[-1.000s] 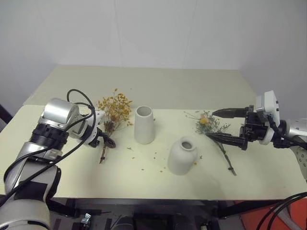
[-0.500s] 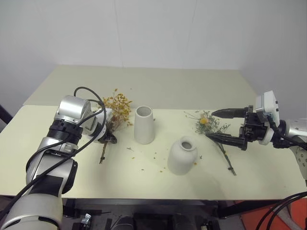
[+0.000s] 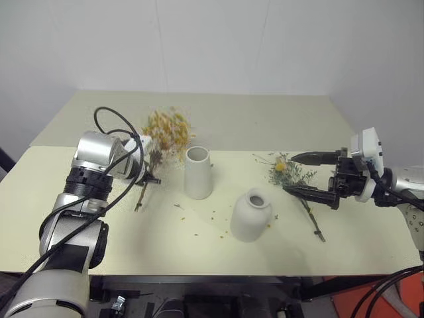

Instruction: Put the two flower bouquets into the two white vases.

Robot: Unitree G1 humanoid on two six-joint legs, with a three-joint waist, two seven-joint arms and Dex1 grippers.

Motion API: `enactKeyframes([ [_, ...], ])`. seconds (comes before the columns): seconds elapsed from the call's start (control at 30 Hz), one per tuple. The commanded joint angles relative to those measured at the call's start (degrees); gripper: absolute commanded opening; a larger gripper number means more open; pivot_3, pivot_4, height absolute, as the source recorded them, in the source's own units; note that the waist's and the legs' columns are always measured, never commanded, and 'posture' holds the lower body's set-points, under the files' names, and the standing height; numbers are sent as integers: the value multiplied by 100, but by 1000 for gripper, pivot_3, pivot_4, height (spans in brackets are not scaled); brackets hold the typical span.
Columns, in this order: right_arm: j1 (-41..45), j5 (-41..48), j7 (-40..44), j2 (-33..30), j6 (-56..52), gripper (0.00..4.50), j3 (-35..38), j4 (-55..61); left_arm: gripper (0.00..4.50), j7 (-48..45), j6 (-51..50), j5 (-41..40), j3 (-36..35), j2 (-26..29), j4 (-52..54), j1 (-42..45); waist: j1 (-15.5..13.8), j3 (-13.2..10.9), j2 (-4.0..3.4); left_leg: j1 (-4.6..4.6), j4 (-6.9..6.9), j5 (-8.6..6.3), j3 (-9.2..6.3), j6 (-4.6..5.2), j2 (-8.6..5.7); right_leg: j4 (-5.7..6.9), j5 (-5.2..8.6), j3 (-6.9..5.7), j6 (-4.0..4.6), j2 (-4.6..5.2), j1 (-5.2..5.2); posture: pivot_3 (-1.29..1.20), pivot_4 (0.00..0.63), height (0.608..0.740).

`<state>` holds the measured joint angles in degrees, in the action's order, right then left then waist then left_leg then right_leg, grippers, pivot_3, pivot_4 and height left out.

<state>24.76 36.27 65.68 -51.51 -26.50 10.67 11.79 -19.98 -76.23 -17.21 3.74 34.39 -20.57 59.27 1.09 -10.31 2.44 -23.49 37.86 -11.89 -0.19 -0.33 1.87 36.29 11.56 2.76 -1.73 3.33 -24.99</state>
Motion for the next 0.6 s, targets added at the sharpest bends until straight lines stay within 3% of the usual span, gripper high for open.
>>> enactKeyframes([
  [0.03,336,-76,27,37,78,4500,-123,-56,7,60,1368,169,-481,33,761,-215,0,0,0,3,0,0,1,0,0,0,-1,1,0,0,0,0,150,740],
  [0.33,598,-395,-55,135,144,4500,-367,-281,7,-563,3330,-788,-1875,-559,1053,7,-57,0,0,-12,4,1,3,-1,-9,-13,-10,1,-6,10,1,0,150,740],
  [0.6,724,-512,-189,285,98,4500,-472,-278,7,-1786,3634,-1587,-1756,-890,1202,229,-18,0,0,-15,12,1,3,-1,-8,-13,-13,1,-10,7,1,0,150,740],
])
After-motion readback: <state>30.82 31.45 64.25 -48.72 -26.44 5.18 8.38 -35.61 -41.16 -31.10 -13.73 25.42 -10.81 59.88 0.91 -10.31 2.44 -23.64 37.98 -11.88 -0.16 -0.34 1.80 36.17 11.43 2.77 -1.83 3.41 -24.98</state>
